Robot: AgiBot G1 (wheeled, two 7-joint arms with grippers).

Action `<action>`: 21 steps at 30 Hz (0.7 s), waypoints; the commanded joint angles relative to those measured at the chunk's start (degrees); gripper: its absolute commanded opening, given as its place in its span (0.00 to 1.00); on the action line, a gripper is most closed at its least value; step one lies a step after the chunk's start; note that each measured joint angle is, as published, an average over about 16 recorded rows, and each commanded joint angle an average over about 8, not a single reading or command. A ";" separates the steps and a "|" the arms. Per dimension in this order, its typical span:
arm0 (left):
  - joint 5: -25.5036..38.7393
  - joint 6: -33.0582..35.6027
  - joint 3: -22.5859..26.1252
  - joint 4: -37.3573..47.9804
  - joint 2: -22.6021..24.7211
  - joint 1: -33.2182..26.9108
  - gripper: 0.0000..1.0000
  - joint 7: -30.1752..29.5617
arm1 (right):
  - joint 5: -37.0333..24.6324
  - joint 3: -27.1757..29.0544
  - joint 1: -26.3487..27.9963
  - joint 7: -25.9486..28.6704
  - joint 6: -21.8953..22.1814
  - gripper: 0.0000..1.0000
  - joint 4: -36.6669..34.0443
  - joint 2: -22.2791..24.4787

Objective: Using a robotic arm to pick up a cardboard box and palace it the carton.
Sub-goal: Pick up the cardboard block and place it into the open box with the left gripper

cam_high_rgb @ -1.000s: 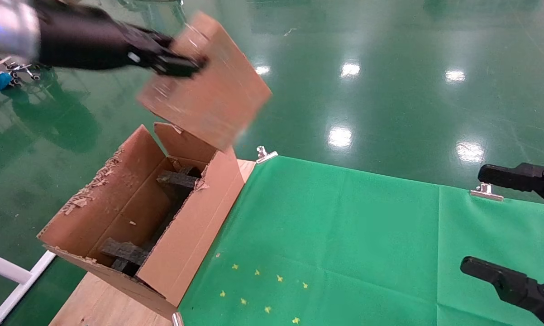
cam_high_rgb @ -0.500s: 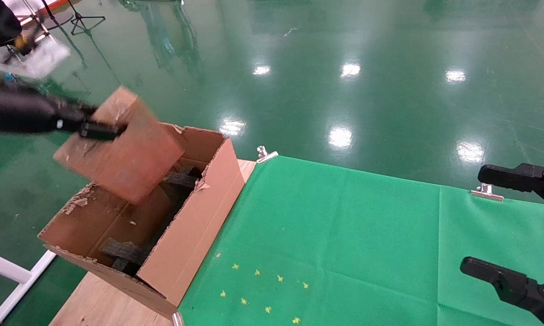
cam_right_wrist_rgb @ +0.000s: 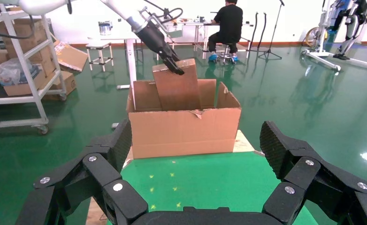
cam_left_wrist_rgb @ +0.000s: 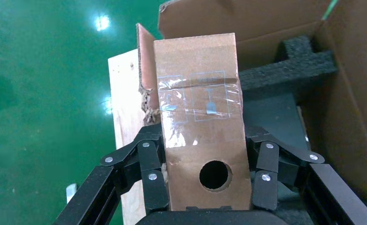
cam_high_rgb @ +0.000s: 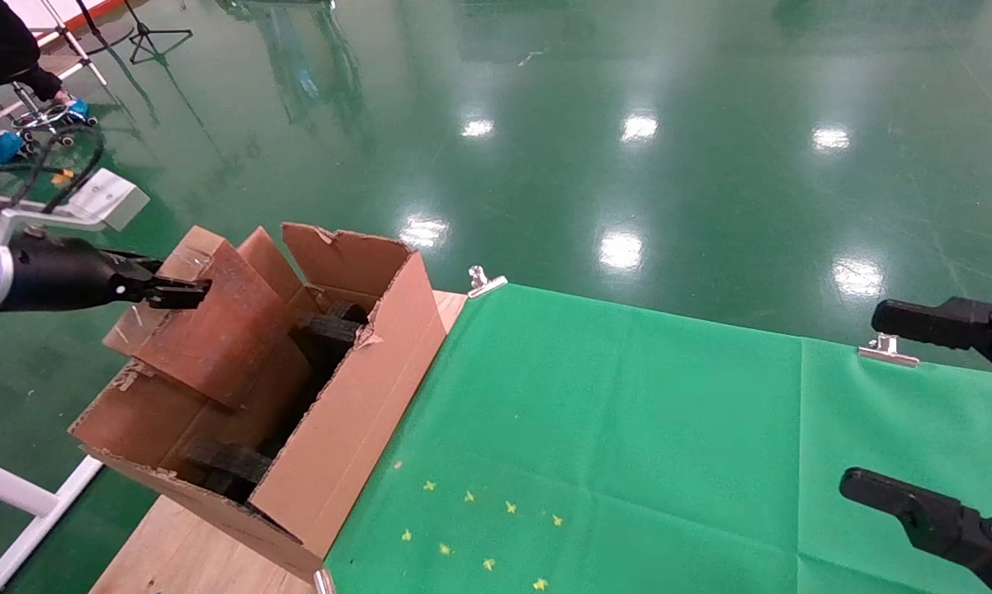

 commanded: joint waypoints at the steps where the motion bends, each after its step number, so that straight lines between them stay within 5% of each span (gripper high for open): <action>1: 0.13 -1.81 -0.03 3.09 1.05 0.08 0.00 1.70 | 0.00 0.00 0.00 0.00 0.00 1.00 0.00 0.00; 21: 5.89 -4.64 3.36 22.67 8.71 -2.58 0.00 6.41 | 0.00 0.00 0.00 0.00 0.00 1.00 0.00 0.00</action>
